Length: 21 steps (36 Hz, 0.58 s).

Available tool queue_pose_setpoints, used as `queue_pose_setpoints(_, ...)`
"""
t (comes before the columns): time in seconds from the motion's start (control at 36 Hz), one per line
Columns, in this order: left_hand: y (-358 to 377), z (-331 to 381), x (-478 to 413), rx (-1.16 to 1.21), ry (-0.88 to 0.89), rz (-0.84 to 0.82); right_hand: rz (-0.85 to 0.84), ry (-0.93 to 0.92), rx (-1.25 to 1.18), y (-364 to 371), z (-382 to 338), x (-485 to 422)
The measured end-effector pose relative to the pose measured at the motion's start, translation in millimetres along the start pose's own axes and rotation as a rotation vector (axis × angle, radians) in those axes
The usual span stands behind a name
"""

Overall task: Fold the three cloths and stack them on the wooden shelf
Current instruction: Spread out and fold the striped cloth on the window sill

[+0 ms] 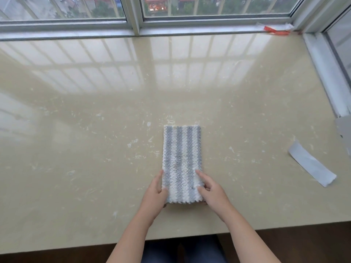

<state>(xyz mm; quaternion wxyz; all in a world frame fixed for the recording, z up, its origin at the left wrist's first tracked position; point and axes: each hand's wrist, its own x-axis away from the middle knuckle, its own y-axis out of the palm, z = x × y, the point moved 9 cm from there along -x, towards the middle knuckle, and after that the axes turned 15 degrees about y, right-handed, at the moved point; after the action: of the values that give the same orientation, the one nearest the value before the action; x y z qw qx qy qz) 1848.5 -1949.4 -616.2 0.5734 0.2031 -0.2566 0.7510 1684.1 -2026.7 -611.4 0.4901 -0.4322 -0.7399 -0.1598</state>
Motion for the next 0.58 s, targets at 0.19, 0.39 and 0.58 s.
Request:
queue_pose_setpoints(0.19, -6, 8, 4, 0.023, -0.058, -0.138, -0.095, 0.098, -0.051, -4, 7, -3)
queue_pose_setpoints(0.39, -13, 26, 2, 0.067, 0.050, -0.190, -0.179, 0.031, -0.081, -10, 1, 4)
queue_pose_setpoints(0.58, -22, 43, -5, -0.176, 0.249, -0.096, -0.095, -0.073, -0.133, -24, -12, 6)
